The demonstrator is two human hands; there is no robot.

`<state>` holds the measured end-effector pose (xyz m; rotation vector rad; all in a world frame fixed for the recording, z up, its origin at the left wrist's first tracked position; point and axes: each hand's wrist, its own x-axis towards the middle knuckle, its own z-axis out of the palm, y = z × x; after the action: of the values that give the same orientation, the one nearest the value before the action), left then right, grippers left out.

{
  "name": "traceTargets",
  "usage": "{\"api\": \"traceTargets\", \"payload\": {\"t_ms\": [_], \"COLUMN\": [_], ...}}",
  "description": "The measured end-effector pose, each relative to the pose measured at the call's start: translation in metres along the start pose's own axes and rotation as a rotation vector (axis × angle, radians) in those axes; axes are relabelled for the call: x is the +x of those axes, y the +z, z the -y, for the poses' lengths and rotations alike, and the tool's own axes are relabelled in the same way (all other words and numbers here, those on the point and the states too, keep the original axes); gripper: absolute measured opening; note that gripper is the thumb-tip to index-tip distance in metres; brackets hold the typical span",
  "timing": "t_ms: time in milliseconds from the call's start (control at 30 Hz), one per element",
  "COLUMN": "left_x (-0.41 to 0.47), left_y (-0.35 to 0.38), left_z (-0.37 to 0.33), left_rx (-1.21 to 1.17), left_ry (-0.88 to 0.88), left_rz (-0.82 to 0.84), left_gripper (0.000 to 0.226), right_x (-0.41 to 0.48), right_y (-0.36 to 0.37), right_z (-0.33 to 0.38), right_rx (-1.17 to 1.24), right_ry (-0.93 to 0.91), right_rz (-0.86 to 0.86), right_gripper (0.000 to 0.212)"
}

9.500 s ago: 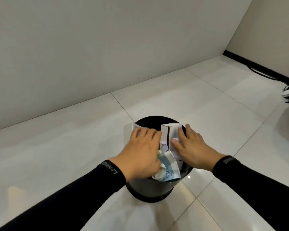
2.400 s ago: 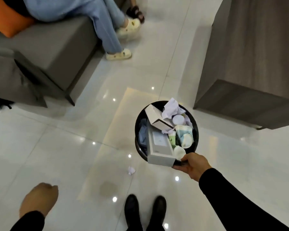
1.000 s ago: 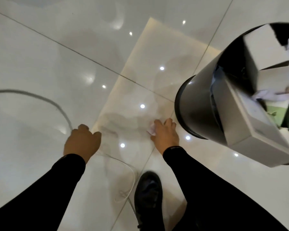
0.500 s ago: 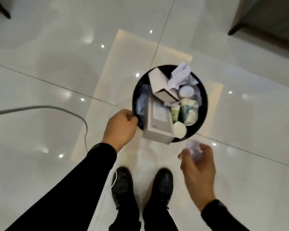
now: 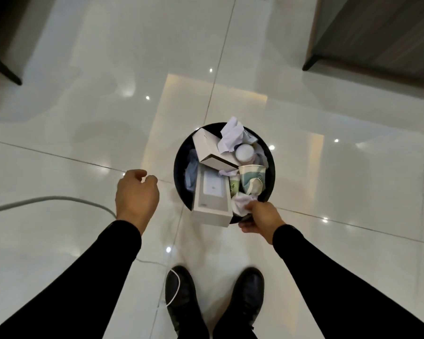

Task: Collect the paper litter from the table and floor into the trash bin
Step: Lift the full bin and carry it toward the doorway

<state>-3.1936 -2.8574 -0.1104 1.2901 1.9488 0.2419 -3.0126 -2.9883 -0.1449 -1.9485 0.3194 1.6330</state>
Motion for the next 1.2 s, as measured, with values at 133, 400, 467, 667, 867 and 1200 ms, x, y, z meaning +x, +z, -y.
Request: {"api": "traceTargets", "payload": {"t_ms": [133,400,467,667,867,1200], "left_x": [-0.007,-0.094,-0.127,-0.203,-0.233,-0.142], "left_y": [-0.023,-0.134,-0.156,-0.214,-0.271,-0.331], "left_z": [-0.009,-0.116,-0.163,-0.328,-0.463,-0.668], "left_rx": [0.058,-0.163,-0.398,-0.87,-0.749,-0.605], "left_ry": [0.018,0.089,0.048,0.027,0.153,0.469], "left_rz": [-0.051,-0.146,-0.171,-0.212,0.21,0.298], "left_gripper": [0.037,0.025,0.019,0.015,0.017,0.019], "right_x": [-0.02,-0.2,-0.263,-0.428,-0.557,-0.6], "right_y": [-0.003,-0.051,-0.067,-0.119,-0.148,-0.146], "right_z": [0.005,0.065,0.091,0.201,0.329,0.546], "right_rx": [0.026,0.162,0.131,0.14,0.167,0.203], "right_ry": [-0.106,-0.057,-0.09,-0.325,-0.503,-0.646], "right_rz": [-0.074,-0.08,-0.077,-0.103,-0.025,-0.083], "right_gripper": [0.035,0.026,0.015,0.023,0.03,0.017]}}
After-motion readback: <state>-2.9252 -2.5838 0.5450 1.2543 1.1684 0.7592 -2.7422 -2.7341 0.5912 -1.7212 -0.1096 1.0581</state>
